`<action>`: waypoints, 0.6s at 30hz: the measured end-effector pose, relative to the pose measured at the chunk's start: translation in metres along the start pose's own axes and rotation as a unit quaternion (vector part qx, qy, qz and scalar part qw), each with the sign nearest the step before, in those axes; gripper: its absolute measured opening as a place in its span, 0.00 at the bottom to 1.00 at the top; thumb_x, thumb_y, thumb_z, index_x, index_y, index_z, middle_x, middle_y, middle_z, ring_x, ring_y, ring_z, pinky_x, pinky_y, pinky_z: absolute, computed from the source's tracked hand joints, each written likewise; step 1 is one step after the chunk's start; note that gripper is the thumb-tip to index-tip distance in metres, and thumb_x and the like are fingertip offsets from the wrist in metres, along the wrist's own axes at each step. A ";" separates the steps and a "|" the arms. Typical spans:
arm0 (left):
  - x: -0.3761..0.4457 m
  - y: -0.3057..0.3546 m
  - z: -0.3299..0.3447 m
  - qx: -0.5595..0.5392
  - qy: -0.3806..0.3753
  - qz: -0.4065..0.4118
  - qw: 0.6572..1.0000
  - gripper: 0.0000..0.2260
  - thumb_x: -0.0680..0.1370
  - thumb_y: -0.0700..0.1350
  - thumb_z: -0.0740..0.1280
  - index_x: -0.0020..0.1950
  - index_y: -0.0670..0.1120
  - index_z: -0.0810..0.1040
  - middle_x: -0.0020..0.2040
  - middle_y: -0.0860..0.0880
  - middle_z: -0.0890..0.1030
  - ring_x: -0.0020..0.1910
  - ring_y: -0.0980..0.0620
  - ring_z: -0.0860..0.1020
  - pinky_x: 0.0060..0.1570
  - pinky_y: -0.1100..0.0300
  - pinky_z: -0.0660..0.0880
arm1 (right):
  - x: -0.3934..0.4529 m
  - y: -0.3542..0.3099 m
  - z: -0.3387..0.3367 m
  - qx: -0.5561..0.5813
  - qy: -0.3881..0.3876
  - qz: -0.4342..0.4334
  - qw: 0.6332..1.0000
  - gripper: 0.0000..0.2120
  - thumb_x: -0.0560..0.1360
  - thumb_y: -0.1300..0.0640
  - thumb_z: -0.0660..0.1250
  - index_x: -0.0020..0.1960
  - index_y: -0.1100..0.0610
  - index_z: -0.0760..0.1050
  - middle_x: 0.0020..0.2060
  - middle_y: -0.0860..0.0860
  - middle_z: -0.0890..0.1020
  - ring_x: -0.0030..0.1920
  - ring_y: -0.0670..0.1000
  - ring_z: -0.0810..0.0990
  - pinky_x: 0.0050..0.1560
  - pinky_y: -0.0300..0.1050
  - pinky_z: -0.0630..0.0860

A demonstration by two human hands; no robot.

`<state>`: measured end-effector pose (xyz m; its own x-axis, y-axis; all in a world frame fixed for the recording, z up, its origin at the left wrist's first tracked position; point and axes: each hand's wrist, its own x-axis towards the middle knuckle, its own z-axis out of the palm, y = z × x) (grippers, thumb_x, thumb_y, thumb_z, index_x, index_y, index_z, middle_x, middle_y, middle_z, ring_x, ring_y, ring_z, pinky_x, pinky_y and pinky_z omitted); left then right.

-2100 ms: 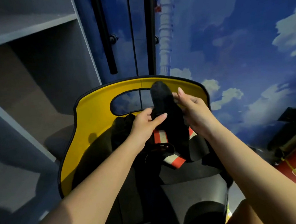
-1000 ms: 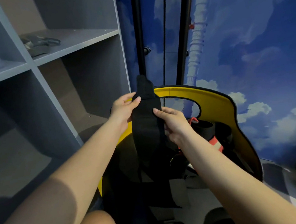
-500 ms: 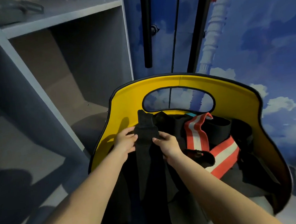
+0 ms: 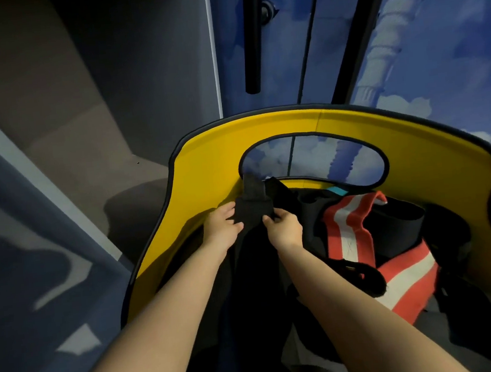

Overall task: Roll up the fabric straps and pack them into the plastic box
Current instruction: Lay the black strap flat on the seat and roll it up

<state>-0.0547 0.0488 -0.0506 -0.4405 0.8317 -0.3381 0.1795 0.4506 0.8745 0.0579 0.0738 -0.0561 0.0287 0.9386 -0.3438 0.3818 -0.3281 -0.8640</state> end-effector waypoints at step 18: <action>-0.030 -0.027 0.003 0.110 -0.014 0.023 0.994 0.25 0.78 0.34 0.63 0.73 0.48 0.64 0.71 0.45 0.68 0.68 0.48 0.69 0.65 0.55 0.68 | -0.041 0.016 -0.015 -0.276 -0.092 -0.206 0.934 0.28 0.81 0.53 0.56 0.76 0.62 0.52 0.75 0.58 0.57 0.74 0.57 0.58 0.71 0.44 0.57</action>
<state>-0.0439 0.0125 -0.0648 -0.4033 0.8603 -0.3118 0.3881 0.4694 0.7931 0.0765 0.0315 -0.0503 -0.3651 0.9226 -0.1247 0.7449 0.2091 -0.6336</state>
